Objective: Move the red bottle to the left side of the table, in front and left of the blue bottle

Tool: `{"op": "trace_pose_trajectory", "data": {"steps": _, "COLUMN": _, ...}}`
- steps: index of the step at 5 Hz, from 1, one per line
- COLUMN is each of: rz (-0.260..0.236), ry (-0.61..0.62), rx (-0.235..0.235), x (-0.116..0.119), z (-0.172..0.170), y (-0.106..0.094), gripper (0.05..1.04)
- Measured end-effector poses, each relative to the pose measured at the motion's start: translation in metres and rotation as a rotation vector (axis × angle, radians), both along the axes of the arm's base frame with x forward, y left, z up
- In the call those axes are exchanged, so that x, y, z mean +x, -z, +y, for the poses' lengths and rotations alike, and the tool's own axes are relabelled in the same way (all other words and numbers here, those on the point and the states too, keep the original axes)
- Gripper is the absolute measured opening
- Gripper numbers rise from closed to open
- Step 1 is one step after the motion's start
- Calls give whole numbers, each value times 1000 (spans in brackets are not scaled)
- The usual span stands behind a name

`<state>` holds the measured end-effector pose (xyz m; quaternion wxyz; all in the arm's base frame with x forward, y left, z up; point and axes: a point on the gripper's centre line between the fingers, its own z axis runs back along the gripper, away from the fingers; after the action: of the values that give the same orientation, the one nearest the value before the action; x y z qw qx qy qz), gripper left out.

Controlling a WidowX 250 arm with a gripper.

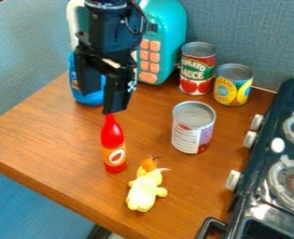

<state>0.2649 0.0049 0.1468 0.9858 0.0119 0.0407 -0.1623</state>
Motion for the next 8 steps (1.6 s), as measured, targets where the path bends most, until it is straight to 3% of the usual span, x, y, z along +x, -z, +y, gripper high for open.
{"op": "trace_pose_trajectory", "data": {"steps": 1, "rz": 20, "ry": -28, "rx": 26, "x": 4, "z": 3, "y": 6, "gripper": 1001}}
{"op": "trace_pose_trajectory", "data": {"steps": 2, "rz": 45, "ry": -33, "rx": 25, "x": 9, "z": 2, "y": 13, "gripper": 1001}}
{"op": "trace_pose_trajectory", "data": {"steps": 4, "rz": 41, "ry": -32, "rx": 23, "x": 16, "z": 3, "y": 19, "gripper": 1001}}
{"op": "trace_pose_trajectory", "data": {"steps": 6, "rz": 88, "ry": -34, "rx": 38, "x": 16, "z": 5, "y": 37, "gripper": 1001}}
{"op": "trace_pose_trajectory", "data": {"steps": 7, "rz": 114, "ry": -27, "rx": 37, "x": 14, "z": 5, "y": 46, "gripper": 971}}
{"op": "trace_pose_trajectory", "data": {"steps": 8, "rz": 115, "ry": -20, "rx": 36, "x": 15, "z": 5, "y": 50, "gripper": 821}}
